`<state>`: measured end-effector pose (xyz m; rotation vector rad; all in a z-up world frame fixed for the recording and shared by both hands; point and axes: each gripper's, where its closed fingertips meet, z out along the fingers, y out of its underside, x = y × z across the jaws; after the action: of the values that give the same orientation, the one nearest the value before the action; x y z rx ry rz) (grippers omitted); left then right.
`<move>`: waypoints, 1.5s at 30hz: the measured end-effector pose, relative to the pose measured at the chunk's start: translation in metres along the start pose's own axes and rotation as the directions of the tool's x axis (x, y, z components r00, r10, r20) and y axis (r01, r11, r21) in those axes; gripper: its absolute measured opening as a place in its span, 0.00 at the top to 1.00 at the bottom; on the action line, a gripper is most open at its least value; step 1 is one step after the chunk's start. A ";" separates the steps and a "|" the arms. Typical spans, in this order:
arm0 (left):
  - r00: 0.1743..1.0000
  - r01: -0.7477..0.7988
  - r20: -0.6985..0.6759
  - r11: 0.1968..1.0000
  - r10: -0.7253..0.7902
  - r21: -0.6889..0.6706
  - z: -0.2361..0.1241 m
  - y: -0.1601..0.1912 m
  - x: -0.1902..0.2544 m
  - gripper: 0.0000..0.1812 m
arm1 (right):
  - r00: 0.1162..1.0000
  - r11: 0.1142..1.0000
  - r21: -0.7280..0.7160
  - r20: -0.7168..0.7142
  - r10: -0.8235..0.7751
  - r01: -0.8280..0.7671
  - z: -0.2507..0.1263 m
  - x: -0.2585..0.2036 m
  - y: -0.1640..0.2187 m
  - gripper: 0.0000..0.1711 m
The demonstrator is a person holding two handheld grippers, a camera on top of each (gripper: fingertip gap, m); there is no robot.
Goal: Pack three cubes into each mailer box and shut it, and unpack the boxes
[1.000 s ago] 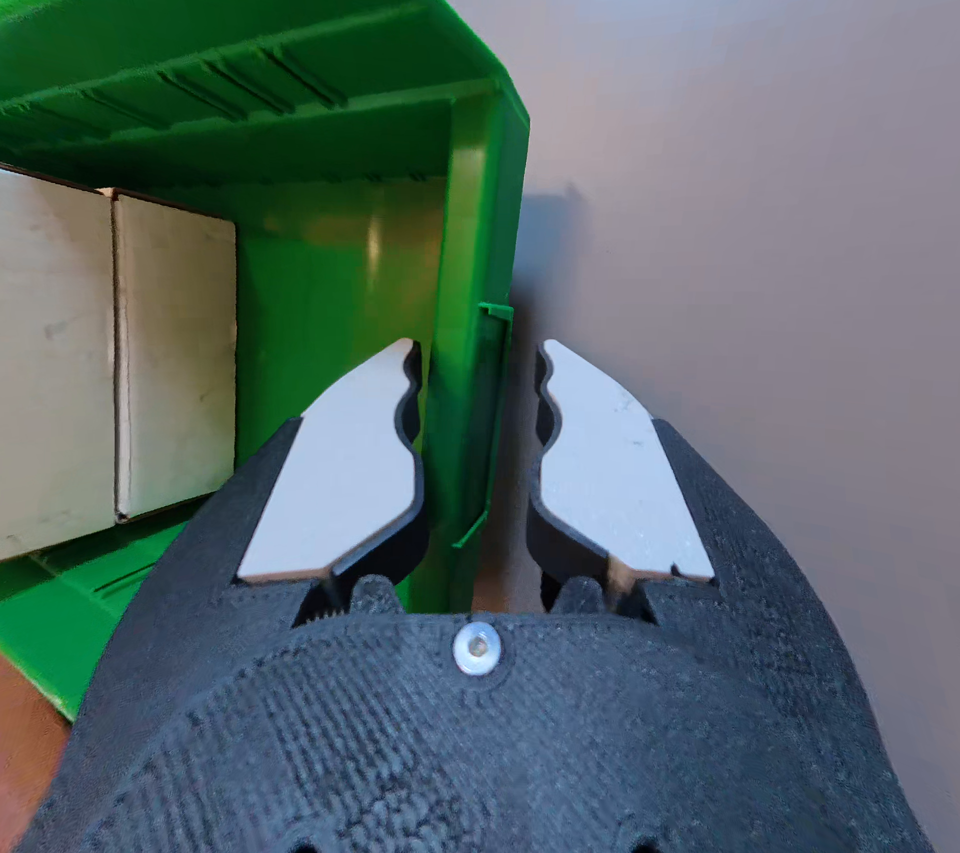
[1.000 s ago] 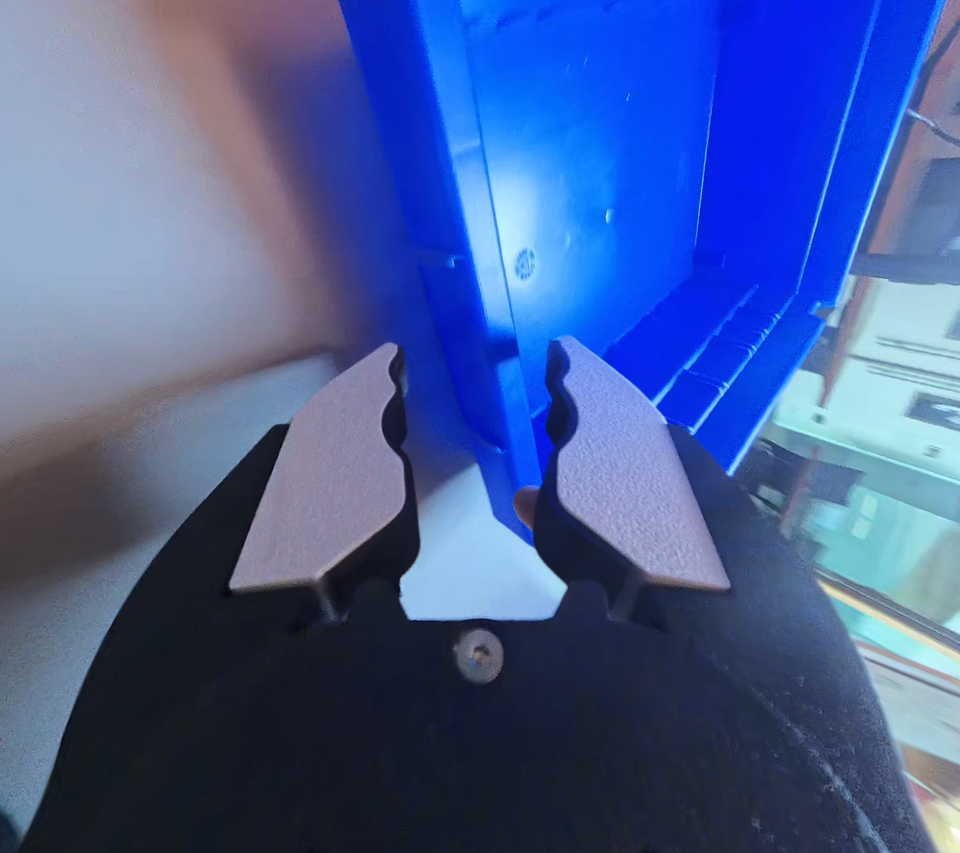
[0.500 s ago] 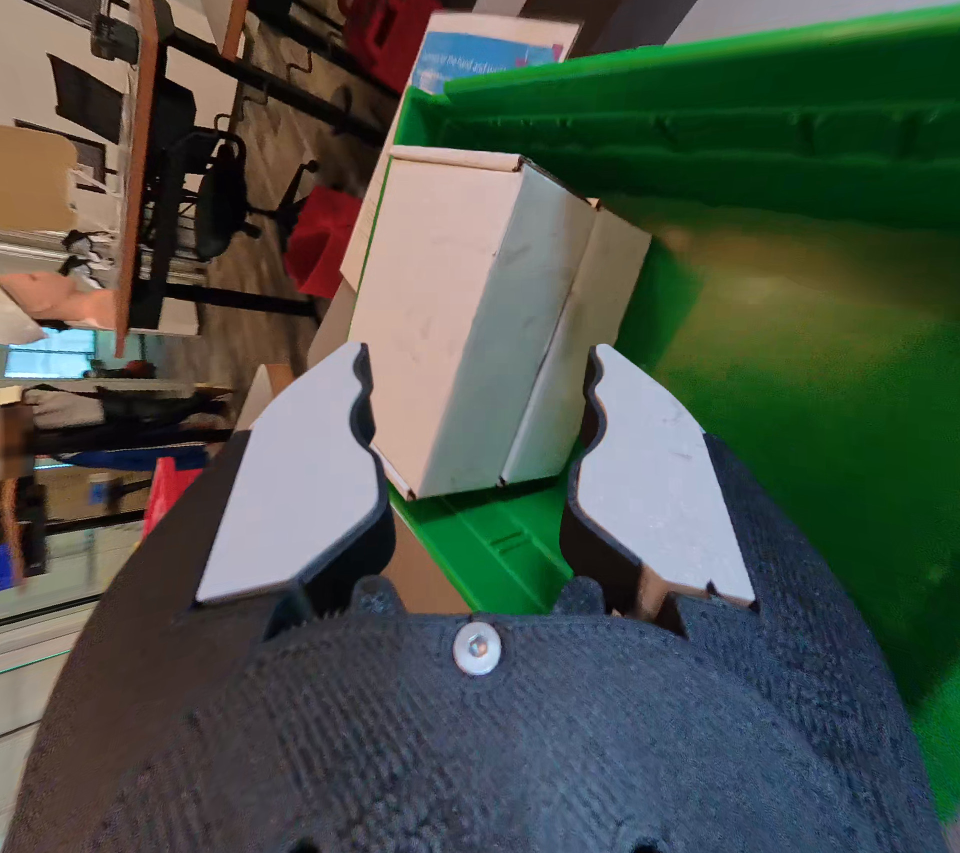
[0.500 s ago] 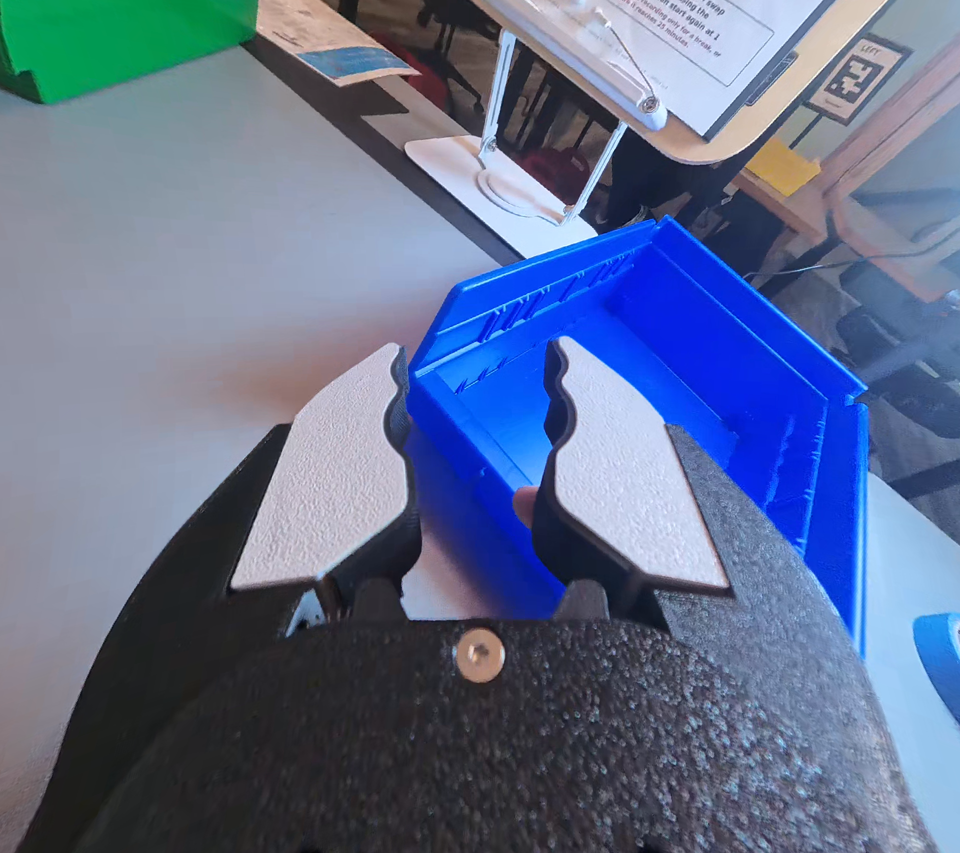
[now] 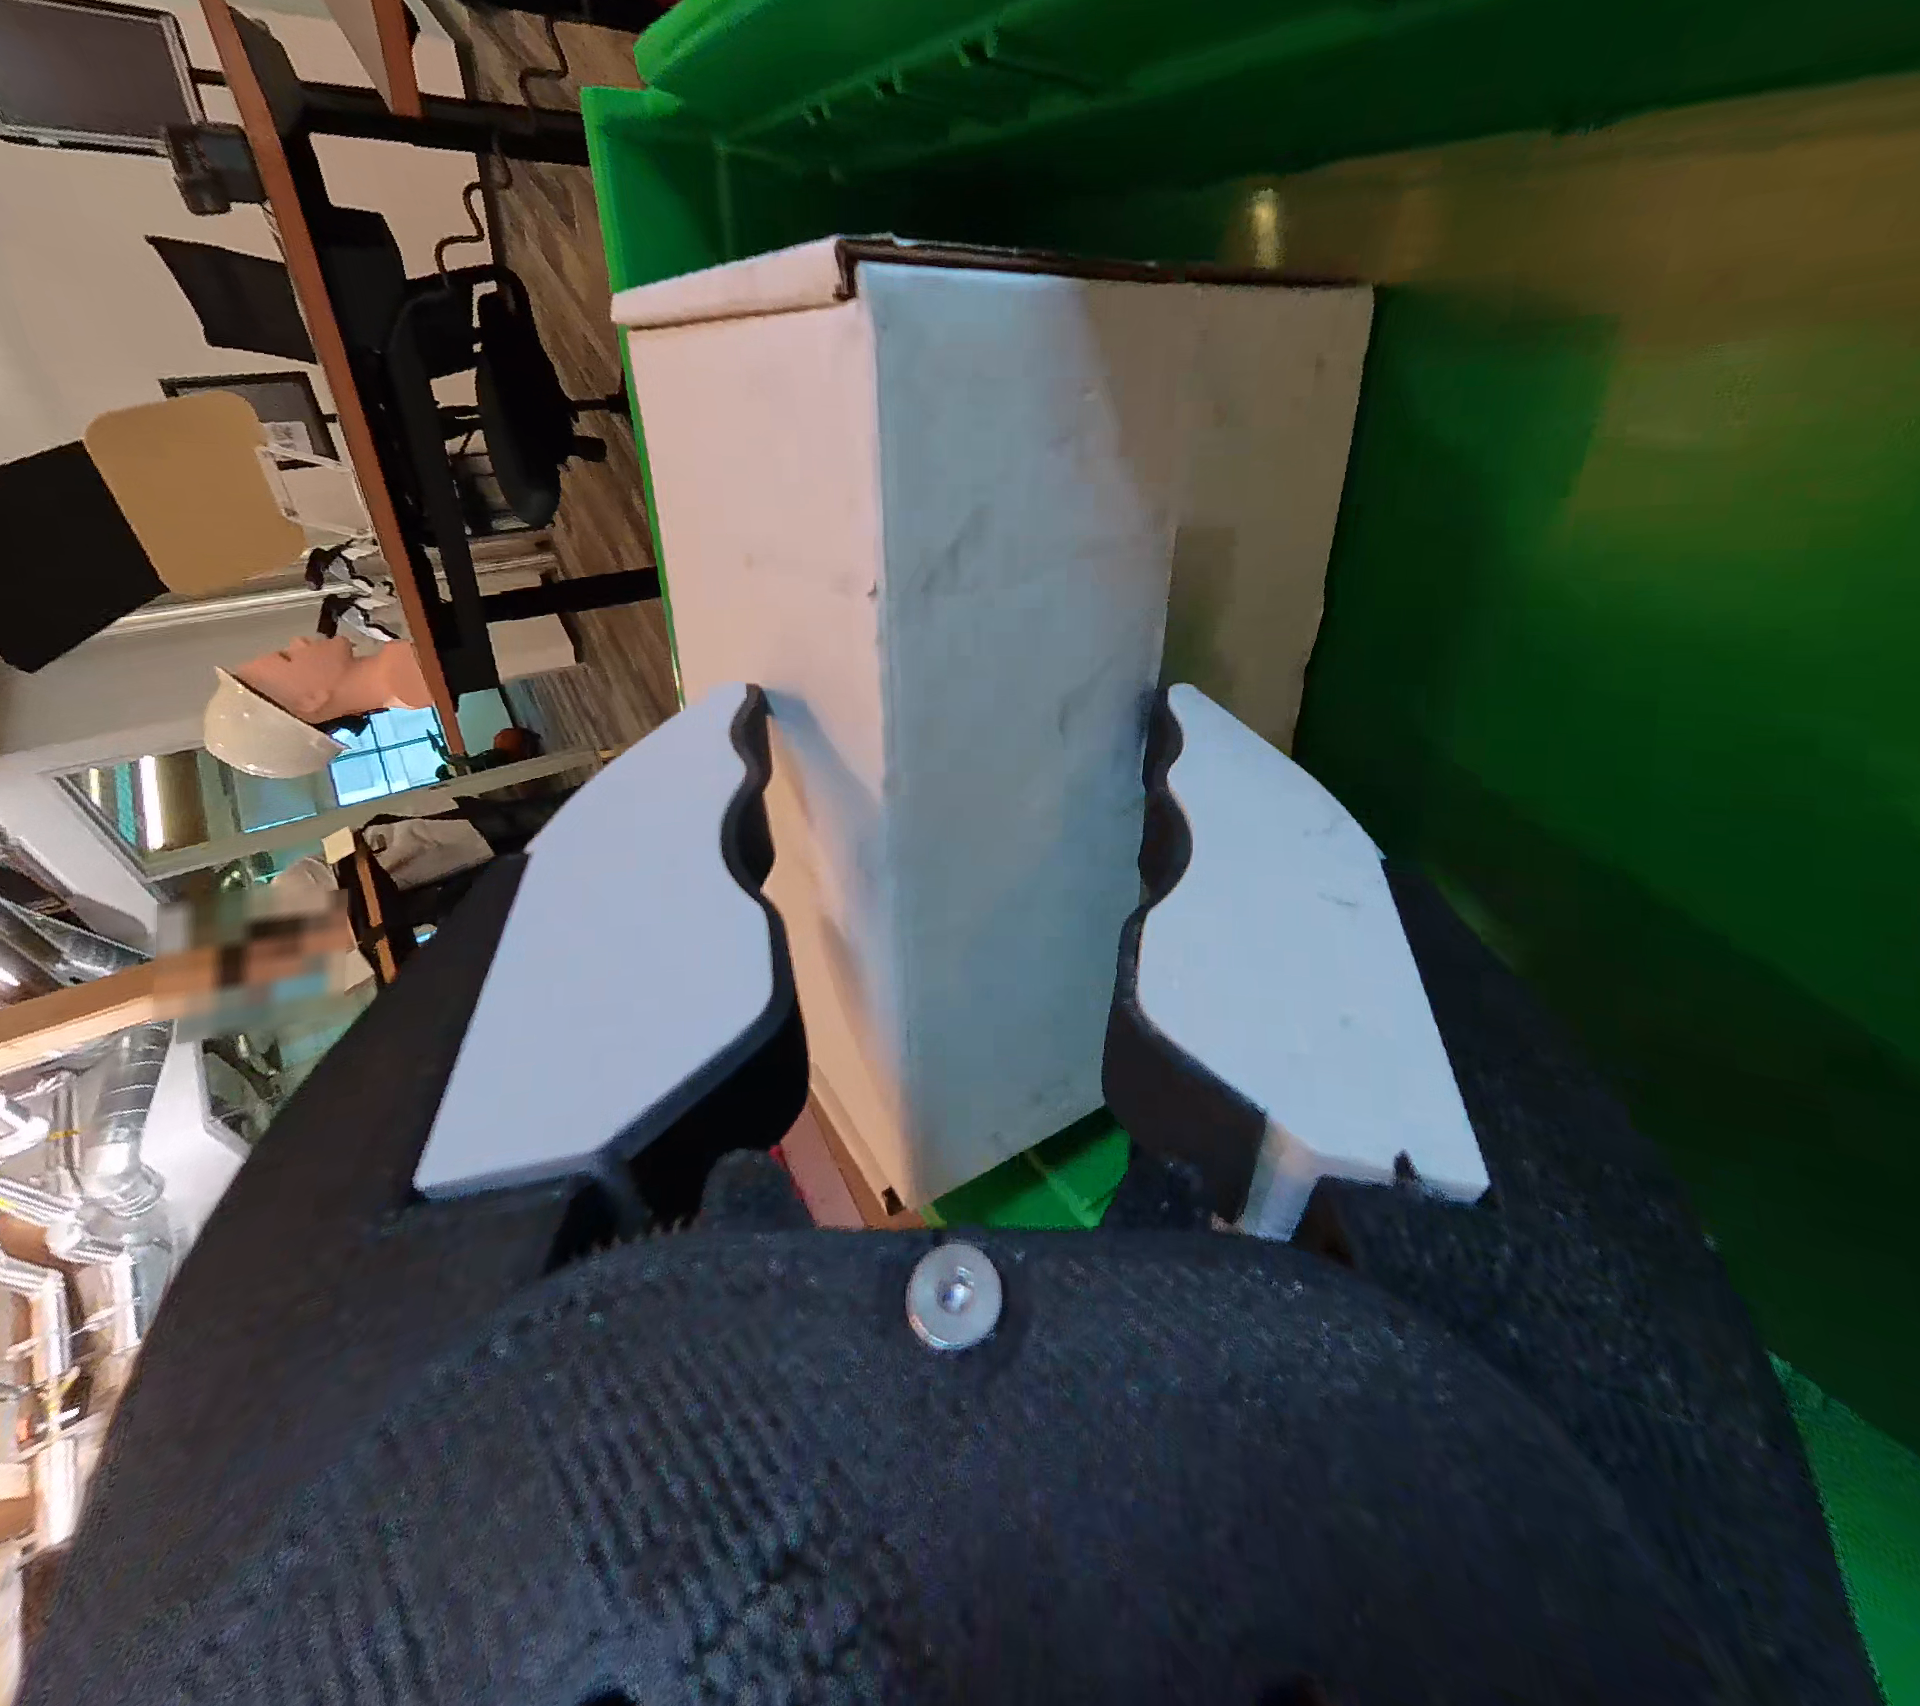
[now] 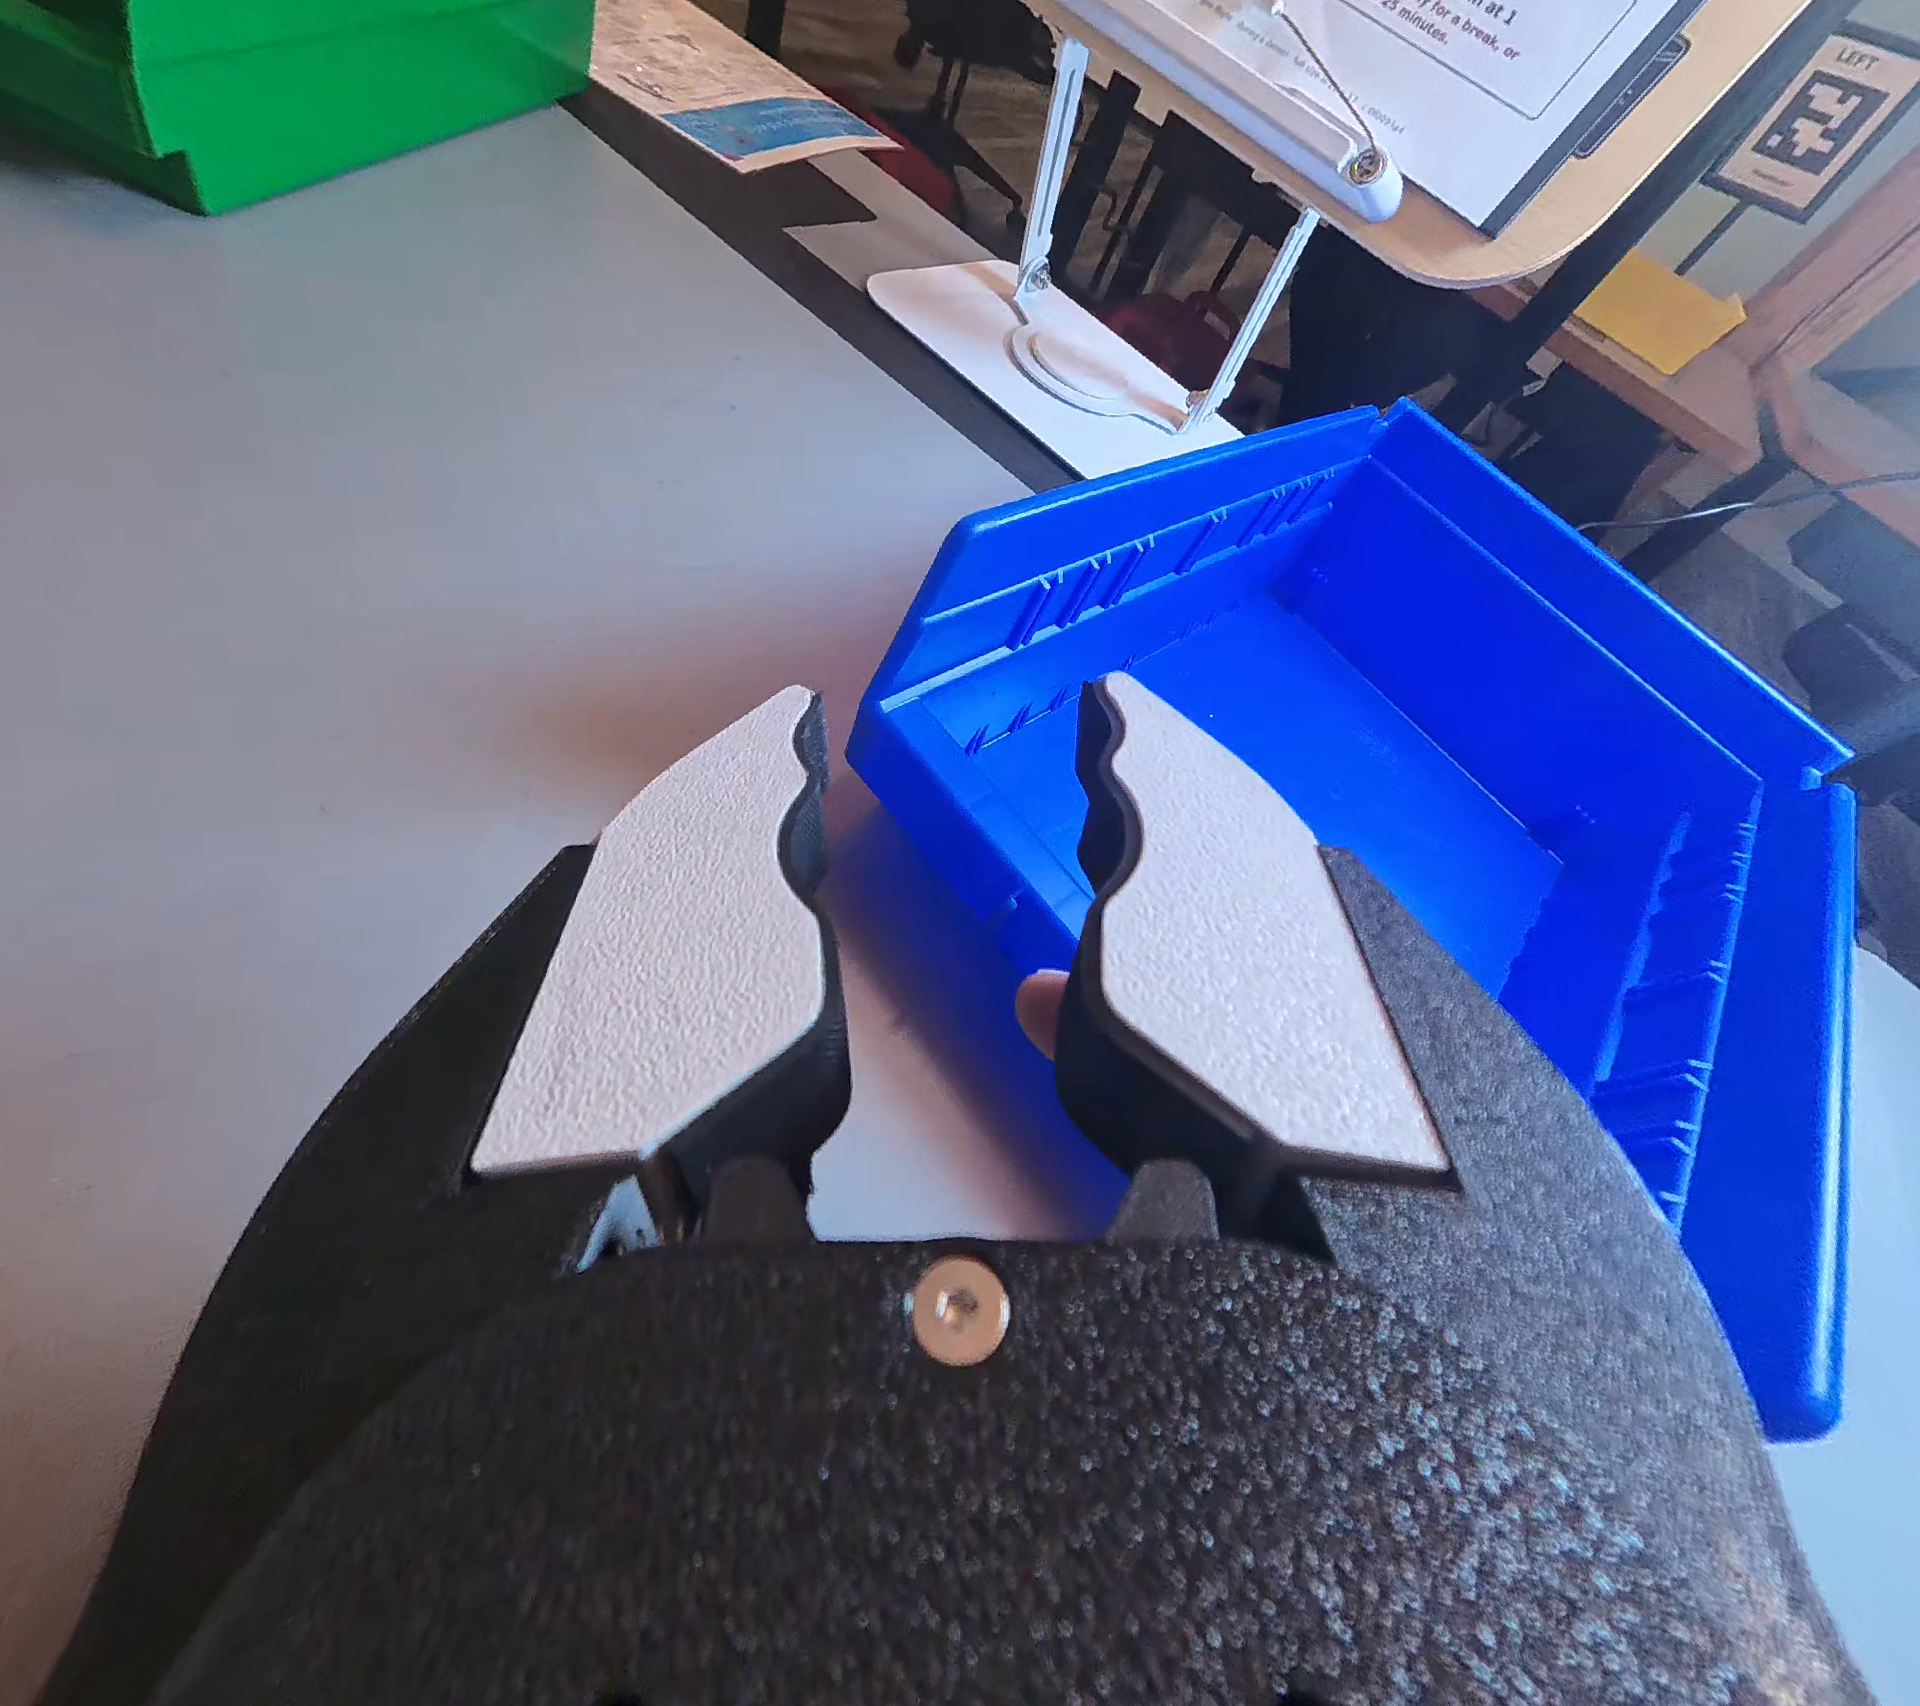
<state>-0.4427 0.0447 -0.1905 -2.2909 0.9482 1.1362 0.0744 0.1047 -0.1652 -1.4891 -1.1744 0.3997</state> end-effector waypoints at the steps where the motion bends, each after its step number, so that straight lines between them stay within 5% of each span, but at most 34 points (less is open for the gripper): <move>1: 1.000 -0.017 0.007 1.000 0.017 -0.012 -0.001 0.003 0.000 0.62 | 1.000 1.000 0.000 0.003 -0.002 0.002 0.000 0.000 0.000 0.73; 7: 0.998 -0.048 0.036 0.999 0.048 0.019 -0.018 0.001 0.002 0.64 | 1.000 1.000 -0.002 0.000 -0.020 0.020 -0.003 -0.002 -0.001 0.74; 15: 0.996 0.037 0.071 0.977 -0.053 0.210 -0.097 -0.026 -0.010 0.65 | 1.000 0.999 0.045 0.008 -0.021 0.021 -0.008 -0.006 -0.011 0.74; 26: 0.992 -0.017 -0.093 0.813 0.088 0.582 -0.245 -0.165 0.089 0.66 | 0.949 0.948 0.120 0.082 -0.305 0.294 -0.005 -0.062 -0.031 0.66; 39: 0.900 -0.120 -0.260 0.773 0.350 0.623 -0.262 -0.261 0.219 0.66 | 0.615 0.579 0.239 -0.119 -0.779 0.780 -0.009 -0.129 -0.039 0.56; 45: 0.904 -0.012 -0.298 0.715 0.307 0.699 -0.267 -0.268 0.219 0.61 | 0.647 0.625 0.232 -0.022 -0.763 0.745 -0.004 -0.125 -0.021 0.61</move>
<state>-0.0106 -0.0225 -0.1958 -1.8343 1.4562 0.2463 0.0123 -0.0037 -0.1891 -0.6681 -1.6438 -0.0084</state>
